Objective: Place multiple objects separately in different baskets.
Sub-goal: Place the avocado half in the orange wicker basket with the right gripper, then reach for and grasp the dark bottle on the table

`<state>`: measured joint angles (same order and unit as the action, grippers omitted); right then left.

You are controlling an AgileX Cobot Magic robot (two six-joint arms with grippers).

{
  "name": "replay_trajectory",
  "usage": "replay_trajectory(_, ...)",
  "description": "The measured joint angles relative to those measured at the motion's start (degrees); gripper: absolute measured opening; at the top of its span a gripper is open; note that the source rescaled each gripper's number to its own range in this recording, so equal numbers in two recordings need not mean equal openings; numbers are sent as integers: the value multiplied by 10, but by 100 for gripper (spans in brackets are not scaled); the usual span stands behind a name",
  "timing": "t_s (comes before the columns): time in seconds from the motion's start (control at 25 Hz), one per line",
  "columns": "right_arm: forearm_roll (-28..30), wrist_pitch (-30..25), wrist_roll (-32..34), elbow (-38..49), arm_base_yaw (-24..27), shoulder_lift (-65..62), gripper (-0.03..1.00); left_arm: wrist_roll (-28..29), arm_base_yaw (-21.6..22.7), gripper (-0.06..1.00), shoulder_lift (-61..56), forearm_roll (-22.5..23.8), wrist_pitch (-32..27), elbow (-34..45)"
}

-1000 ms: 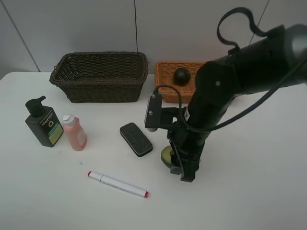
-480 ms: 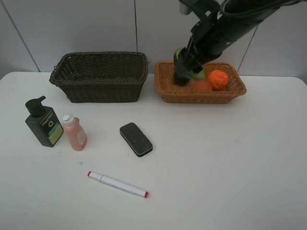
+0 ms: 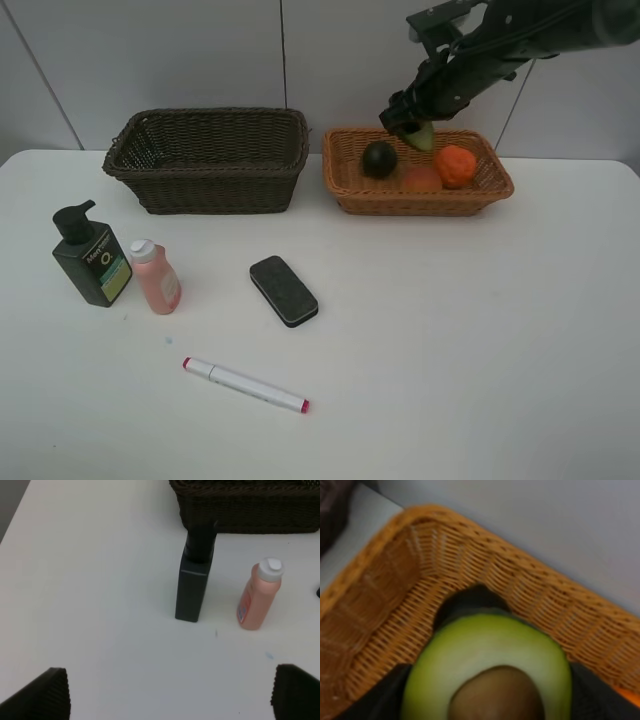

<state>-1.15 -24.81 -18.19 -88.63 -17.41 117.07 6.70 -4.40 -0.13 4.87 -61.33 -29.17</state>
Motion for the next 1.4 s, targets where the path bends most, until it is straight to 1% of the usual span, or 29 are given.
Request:
replay_trajectory(0.12,-11,1,21,-17,5,33,3,0,0,100,0,0,0,0)
replay_trajectory(0.28,-12,1,38,-21,5,41,3,0,0,100,0,0,0,0)
replay_trajectory(0.4,-12,-1,40,-28,5,41,3,0,0,100,0,0,0,0)
replay_trajectory(0.56,-12,-17,41,-29,5,41,3,0,0,100,0,0,0,0)
replay_trajectory(0.6,-12,-19,42,-29,5,41,13,0,0,100,0,0,0,0)
replay_trajectory(0.64,-12,-18,43,-29,5,41,45,0,0,100,0,0,0,0)
replay_trajectory(0.68,-11,-14,43,-29,5,41,63,0,0,100,0,0,0,0)
replay_trajectory(0.72,-11,-11,43,-29,5,41,76,0,0,100,0,0,0,0)
replay_trajectory(0.76,-11,-10,43,-29,5,41,84,0,0,100,0,0,0,0)
replay_trajectory(0.8,-11,-10,43,-29,5,41,88,0,0,100,0,0,0,0)
replay_trajectory(0.88,-11,-11,44,-30,5,41,93,0,0,100,0,0,0,0)
replay_trajectory(1.2,-11,-16,44,-30,5,40,94,0,0,100,0,0,0,0)
replay_trajectory(1.4,-11,-49,45,-30,5,20,94,0,0,100,0,0,0,0)
